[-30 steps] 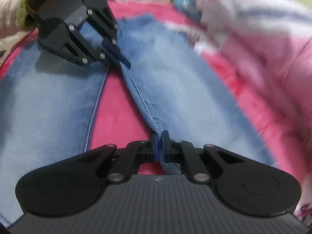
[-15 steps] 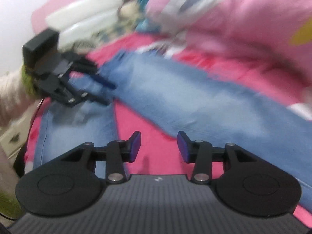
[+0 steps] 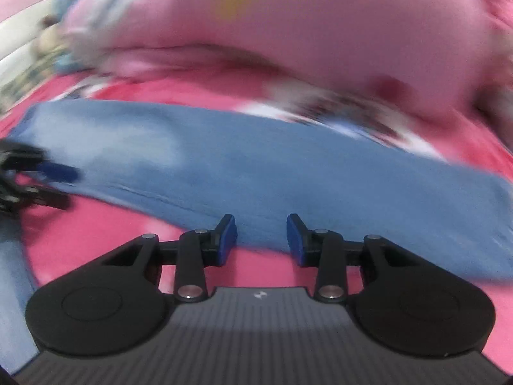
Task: Fold clothes
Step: 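Pinch the jeans leg with the left gripper while the right gripper releases and lifts away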
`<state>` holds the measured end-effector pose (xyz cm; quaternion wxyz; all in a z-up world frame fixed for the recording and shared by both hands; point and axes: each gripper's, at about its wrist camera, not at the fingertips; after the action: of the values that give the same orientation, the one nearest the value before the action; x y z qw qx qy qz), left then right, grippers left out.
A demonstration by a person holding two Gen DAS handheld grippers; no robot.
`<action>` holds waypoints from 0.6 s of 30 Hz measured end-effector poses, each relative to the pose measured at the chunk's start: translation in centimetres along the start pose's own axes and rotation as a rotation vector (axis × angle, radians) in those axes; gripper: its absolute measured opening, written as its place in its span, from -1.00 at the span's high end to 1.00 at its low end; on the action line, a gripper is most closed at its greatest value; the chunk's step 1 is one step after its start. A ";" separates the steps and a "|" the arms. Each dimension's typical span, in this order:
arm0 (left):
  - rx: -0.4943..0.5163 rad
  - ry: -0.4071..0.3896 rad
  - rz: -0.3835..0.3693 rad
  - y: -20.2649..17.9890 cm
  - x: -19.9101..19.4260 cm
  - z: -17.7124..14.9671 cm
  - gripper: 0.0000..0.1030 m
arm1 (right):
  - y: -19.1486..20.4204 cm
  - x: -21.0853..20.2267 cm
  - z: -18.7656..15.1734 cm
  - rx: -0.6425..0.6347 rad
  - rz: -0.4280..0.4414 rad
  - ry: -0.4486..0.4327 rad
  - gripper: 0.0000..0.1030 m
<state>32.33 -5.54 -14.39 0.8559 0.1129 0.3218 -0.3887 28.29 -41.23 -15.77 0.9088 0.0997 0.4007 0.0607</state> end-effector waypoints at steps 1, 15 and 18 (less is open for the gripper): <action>-0.017 -0.003 -0.011 0.3 0.0 0.0 -0.04 | -1.9 -0.5 0.2 0.047 -0.022 -0.003 0.66; -0.074 -0.071 -0.032 0.4 -0.9 -1.2 -0.22 | -3.6 6.1 5.7 0.051 -0.213 -0.110 0.65; -0.104 -0.084 -0.043 0.7 -1.0 -1.3 -0.28 | -10.2 3.9 6.0 0.245 -0.384 -0.172 0.67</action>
<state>31.79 -3.93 -14.78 0.8648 0.0449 0.3078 -0.3942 35.66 -51.25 -17.00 0.9155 0.1358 0.3380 -0.1711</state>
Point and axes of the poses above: each gripper's, at about its wrist camera, not at the fingertips, and x roughly the way its jaws point, y to its left, z to its top, and after that the axes turned 12 degrees about x, right-handed
